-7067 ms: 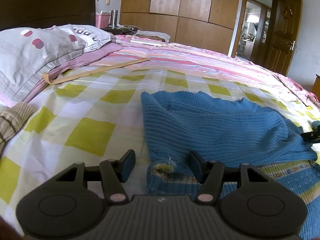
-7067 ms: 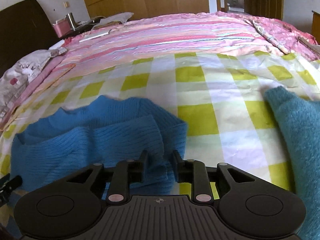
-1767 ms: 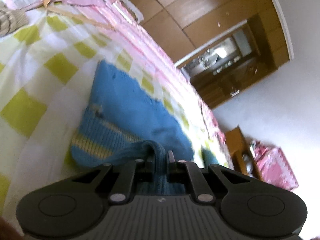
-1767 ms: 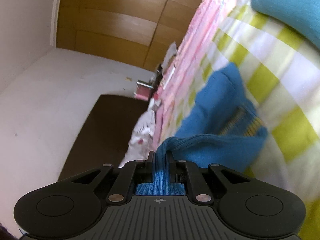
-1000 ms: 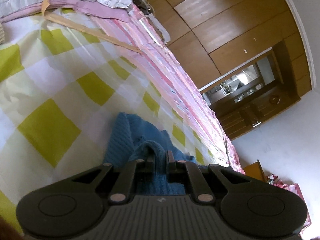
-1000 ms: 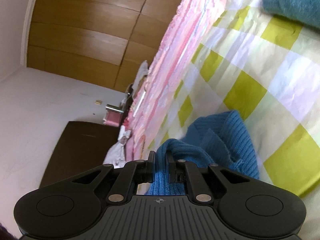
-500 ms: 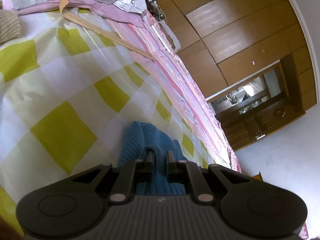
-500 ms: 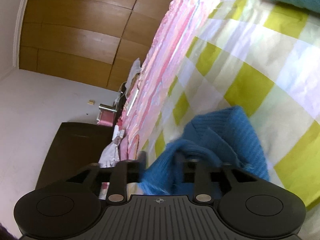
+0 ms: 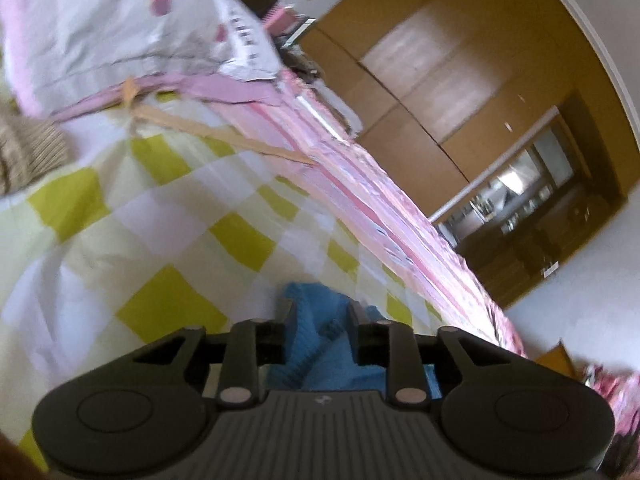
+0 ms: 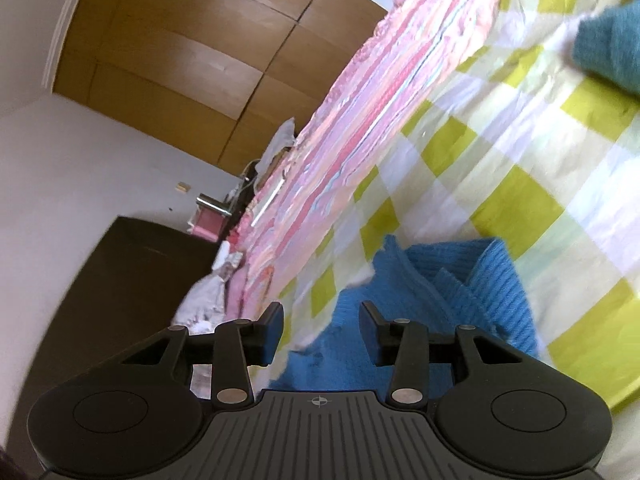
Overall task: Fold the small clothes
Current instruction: 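Open both grippers and release the folded hem onto the sweater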
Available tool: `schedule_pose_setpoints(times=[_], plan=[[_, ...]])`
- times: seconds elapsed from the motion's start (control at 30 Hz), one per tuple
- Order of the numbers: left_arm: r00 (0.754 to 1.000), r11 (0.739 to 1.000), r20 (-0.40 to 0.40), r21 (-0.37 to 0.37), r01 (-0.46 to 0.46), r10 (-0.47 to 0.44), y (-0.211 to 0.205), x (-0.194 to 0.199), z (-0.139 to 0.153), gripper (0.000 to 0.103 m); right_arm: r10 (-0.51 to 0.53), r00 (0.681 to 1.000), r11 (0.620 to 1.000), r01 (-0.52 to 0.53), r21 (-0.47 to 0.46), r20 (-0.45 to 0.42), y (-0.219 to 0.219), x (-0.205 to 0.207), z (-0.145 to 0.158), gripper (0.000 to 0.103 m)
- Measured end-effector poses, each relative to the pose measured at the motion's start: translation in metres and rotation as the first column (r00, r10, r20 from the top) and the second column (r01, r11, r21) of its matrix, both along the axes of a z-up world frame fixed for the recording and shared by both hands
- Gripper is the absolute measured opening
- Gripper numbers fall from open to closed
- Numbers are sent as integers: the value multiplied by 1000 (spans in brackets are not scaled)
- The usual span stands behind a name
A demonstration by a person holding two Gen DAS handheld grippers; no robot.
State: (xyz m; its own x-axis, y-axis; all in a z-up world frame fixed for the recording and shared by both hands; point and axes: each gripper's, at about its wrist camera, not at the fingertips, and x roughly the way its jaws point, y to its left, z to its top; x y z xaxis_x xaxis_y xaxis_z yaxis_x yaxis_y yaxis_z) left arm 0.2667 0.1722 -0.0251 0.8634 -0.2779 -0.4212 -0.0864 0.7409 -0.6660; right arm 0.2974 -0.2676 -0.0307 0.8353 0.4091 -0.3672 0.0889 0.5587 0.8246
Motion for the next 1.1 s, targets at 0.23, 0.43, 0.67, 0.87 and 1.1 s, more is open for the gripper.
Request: schedule_pose_setpoints(times=[0.23, 0.43, 0.67, 0.87, 1.1], plan=[[993, 925, 9, 364, 109, -120, -52, 4, 6, 48, 9, 1000, 982, -13, -190, -22, -2, -23, 4, 42], [988, 790, -43, 595, 146, -149, -88, 9, -5, 49, 37, 999, 962, -45, -270, -37, -6, -41, 2, 42], [995, 892, -82, 453, -9, 52, -42, 17, -9, 50, 79, 995, 909, -96, -405, -57, 6, -52, 1, 42], [969, 900, -125, 411, -145, 213, -9, 10, -18, 49, 62, 997, 884, -80, -460, -54, 9, -54, 3, 40], [988, 945, -109, 320, -69, 109, -16, -8, -6, 49, 69, 994, 846, -106, -523, -91, 13, -54, 3, 40]])
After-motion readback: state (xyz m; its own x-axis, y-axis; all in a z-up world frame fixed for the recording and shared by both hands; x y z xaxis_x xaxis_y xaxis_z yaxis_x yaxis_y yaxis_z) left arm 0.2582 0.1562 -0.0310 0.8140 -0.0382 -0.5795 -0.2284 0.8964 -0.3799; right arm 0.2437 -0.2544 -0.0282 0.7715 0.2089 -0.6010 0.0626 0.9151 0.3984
